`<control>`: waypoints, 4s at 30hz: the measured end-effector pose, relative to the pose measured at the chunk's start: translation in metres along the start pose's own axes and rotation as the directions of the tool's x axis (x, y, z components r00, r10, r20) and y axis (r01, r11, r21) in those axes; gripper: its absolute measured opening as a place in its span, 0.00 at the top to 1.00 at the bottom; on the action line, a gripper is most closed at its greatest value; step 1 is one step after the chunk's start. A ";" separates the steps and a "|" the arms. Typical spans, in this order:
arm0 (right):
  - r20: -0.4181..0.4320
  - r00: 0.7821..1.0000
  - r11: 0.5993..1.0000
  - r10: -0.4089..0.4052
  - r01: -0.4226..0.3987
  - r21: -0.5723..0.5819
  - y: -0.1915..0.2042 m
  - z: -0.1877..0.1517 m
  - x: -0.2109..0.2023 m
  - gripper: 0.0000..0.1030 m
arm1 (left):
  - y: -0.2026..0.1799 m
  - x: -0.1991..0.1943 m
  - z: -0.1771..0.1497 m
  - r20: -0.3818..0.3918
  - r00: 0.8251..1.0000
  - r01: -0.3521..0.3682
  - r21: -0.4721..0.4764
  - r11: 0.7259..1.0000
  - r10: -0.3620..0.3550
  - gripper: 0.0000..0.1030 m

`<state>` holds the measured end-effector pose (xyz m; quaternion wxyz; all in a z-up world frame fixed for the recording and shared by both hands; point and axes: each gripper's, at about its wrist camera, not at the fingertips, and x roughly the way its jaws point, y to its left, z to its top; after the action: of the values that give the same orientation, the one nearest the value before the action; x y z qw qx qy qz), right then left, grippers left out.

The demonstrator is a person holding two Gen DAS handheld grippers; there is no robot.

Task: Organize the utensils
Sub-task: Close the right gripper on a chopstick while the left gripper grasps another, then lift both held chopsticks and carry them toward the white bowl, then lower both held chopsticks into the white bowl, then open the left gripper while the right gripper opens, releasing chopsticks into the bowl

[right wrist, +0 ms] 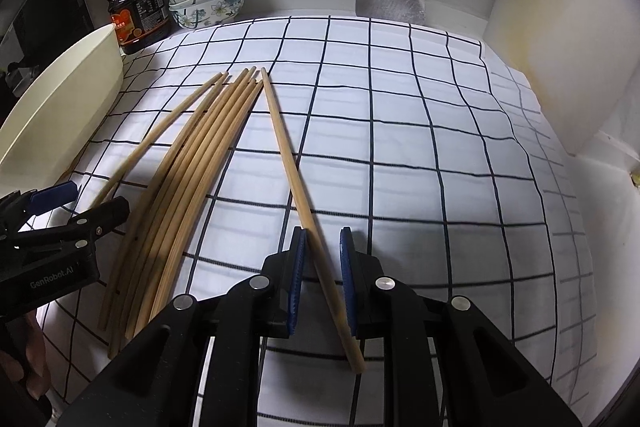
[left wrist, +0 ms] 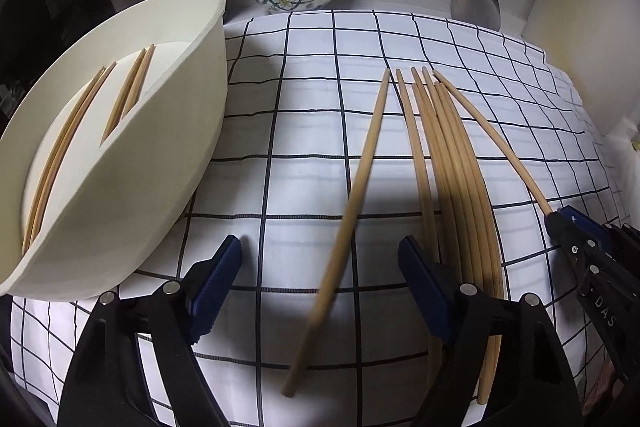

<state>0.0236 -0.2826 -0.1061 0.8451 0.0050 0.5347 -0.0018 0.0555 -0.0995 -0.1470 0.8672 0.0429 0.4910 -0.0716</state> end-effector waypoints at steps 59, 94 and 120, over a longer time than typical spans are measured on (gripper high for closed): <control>0.112 0.984 0.981 0.139 -0.152 0.118 0.034 0.063 -0.082 0.94 | 0.036 -0.108 0.054 0.097 0.982 0.156 0.087 0.984 -0.164 0.93; 0.014 0.935 0.932 0.354 -0.352 -0.085 0.276 0.143 -0.023 0.94 | 0.257 -0.087 0.066 0.104 0.995 0.015 -0.163 0.986 0.002 0.93; -0.140 0.944 0.951 0.299 -0.307 -0.043 0.287 0.130 0.031 0.94 | 0.252 -0.028 0.059 -0.037 0.999 0.016 -0.142 0.990 -0.022 0.92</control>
<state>0.1567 0.0031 -0.0771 0.7978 0.0602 0.5820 0.1456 0.1328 0.1425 -0.0921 0.8576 -0.0220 0.5120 -0.0440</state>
